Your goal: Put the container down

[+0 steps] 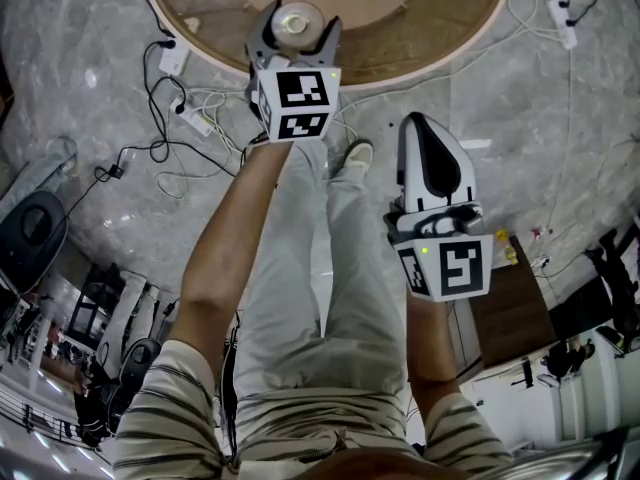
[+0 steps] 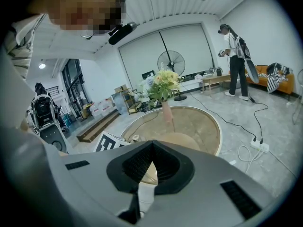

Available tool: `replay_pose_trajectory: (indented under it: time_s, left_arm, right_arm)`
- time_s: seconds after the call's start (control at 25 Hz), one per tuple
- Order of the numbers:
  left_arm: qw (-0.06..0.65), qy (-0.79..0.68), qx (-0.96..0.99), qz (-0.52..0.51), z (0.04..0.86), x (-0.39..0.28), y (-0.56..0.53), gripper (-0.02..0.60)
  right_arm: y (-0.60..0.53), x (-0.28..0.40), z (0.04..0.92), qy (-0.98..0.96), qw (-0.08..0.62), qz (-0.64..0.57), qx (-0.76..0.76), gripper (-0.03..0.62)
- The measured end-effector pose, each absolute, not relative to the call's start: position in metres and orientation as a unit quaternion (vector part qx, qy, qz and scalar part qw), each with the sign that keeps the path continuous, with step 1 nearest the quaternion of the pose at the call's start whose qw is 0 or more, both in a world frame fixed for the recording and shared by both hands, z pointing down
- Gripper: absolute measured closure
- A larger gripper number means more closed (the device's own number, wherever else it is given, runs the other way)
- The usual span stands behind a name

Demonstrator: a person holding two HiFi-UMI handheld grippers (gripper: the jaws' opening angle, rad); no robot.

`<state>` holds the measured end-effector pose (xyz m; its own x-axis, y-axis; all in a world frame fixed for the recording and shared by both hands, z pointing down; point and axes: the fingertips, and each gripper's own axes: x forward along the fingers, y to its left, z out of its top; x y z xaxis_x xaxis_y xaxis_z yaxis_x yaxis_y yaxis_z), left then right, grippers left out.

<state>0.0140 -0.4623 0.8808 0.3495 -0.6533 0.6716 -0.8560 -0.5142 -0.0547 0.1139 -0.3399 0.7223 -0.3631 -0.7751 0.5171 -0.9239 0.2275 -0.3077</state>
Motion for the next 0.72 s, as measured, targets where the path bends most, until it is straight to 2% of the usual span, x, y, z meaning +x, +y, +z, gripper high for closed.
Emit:
replay_pose_trajectory:
  time_s: [0.32, 0.72]
  left_arm:
    - [0.148, -0.467, 0.811, 0.320, 0.882, 0.020, -0.465, 0.249]
    - [0.160, -0.474, 0.807, 0.313, 0.866, 0.014, -0.457, 0.216]
  right_arm:
    - [-0.339, 0.113, 0.726, -0.776, 0.129, 0.292, 0.544, 0.586]
    - [-0.336, 0.111, 0.709, -0.780, 0.121, 0.284, 0.544, 0.586]
